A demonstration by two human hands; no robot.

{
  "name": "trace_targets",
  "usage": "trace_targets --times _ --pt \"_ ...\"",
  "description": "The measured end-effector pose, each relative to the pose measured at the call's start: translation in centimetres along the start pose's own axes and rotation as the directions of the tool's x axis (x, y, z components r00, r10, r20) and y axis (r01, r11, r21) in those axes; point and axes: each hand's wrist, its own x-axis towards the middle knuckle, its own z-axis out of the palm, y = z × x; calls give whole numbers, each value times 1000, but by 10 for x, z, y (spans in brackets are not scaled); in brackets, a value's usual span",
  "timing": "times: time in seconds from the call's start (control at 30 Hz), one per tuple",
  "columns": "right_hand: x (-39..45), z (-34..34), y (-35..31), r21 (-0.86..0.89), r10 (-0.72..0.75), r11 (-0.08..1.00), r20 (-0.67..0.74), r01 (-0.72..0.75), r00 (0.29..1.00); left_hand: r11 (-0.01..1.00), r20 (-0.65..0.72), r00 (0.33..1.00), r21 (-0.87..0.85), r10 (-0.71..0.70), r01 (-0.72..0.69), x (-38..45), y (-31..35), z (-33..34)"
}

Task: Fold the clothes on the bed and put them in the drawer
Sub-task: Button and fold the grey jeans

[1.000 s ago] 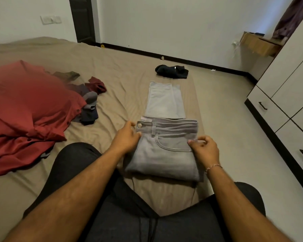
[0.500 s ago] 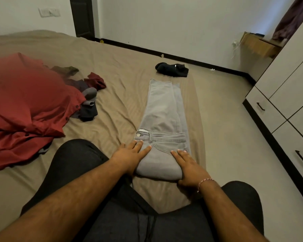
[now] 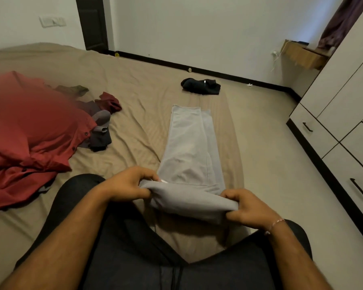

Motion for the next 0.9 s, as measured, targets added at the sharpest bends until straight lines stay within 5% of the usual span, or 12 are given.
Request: trace_targets --times 0.1,0.2,0.3,0.4,0.43,0.5,0.6,0.7,0.8,0.9 --pt "-13 -29 -19 157 35 986 163 -61 986 982 -7 1000 -190 17 -18 -4 12 -5" --pt "-7 -58 -30 257 35 964 121 -65 992 945 -217 976 -316 12 -82 3 19 -6" --pt "25 -71 -26 322 124 945 -168 -65 978 903 -477 871 -417 -119 -106 36 12 -6" --pt "67 -61 -15 226 245 965 -590 -134 769 834 -547 738 -551 -395 37 76 -8 -7" --pt "75 -53 -13 102 196 979 -686 -174 701 849 -565 690 -511 -452 137 83 -16 -7" --pt "79 -29 -9 -112 15 983 -737 -144 676 918 -613 684 -263 -396 296 79 -24 -2" --pt "71 26 9 -314 -212 948 -486 57 848 941 -485 874 306 20 148 65 -24 21" --pt "65 64 29 -587 -94 809 -92 22 991 716 -122 990 697 69 35 65 -22 52" --pt "68 63 28 -703 -4 704 -147 -101 989 546 -103 990 826 -102 142 72 -23 70" --pt "71 61 29 -700 38 687 -234 -195 972 481 -169 981 855 -95 194 79 -28 77"
